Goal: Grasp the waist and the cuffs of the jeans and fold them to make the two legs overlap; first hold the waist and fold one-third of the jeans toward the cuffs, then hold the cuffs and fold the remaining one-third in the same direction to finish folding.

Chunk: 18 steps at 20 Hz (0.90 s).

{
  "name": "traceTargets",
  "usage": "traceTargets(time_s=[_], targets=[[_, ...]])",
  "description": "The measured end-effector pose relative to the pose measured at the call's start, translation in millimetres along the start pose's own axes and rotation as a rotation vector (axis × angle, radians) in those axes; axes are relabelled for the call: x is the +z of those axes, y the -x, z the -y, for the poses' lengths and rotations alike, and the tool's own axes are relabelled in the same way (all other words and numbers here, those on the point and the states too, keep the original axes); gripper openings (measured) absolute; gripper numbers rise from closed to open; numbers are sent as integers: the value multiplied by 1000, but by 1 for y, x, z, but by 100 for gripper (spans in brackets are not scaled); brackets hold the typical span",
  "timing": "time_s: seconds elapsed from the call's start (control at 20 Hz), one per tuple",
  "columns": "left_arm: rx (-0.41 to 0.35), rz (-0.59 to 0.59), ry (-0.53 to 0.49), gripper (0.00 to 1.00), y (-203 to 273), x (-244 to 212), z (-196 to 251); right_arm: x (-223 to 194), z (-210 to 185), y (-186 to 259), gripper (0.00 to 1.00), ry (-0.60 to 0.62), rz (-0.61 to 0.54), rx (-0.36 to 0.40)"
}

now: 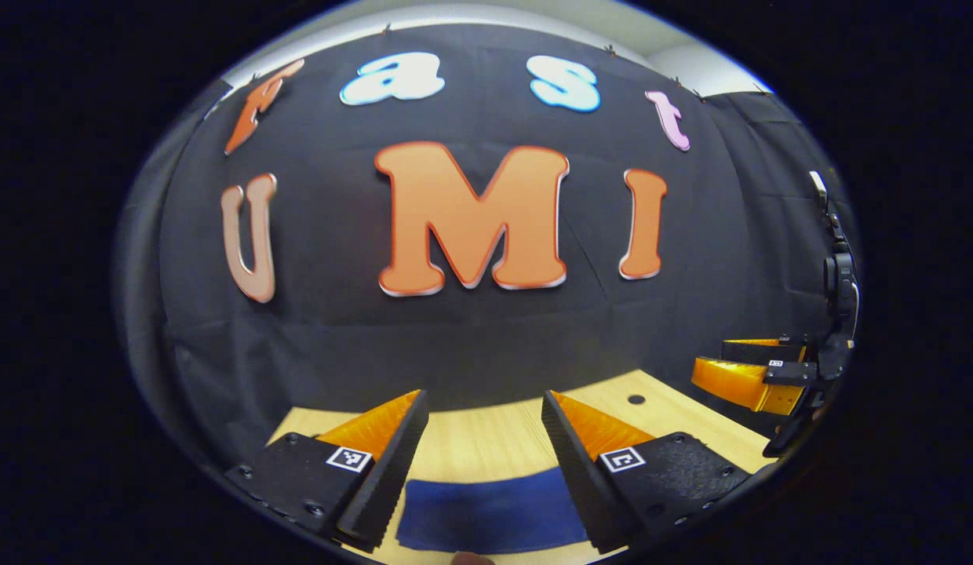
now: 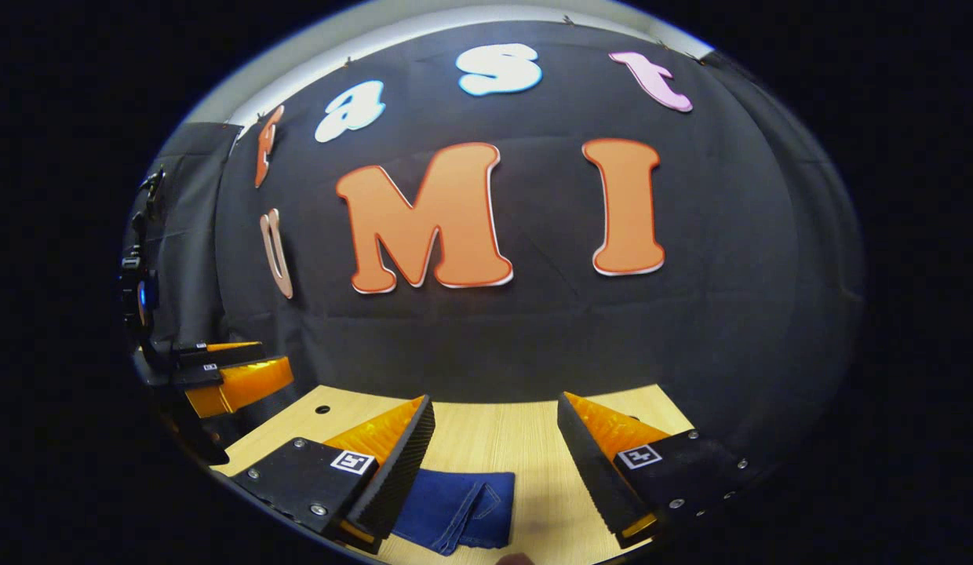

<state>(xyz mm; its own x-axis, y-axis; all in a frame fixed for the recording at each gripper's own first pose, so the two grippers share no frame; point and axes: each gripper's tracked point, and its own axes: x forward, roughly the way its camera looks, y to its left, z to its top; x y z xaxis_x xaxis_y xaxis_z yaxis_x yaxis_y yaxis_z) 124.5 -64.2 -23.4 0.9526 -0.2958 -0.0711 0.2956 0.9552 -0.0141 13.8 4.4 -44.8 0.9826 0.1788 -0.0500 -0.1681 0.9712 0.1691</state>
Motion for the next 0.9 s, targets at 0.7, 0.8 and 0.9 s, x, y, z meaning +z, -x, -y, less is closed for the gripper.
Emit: traceTargets(time_s=[0.7, 0.8, 0.9], targets=[[187, 238, 5, 96, 52, 75, -55, 81, -68, 23, 96, 268, 308, 37], [206, 242, -7, 96, 56, 78, -59, 78, -83, 22, 96, 263, 299, 69], [239, 245, -15, 96, 60, 79, -64, 77, -91, 22, 95, 248, 296, 93]])
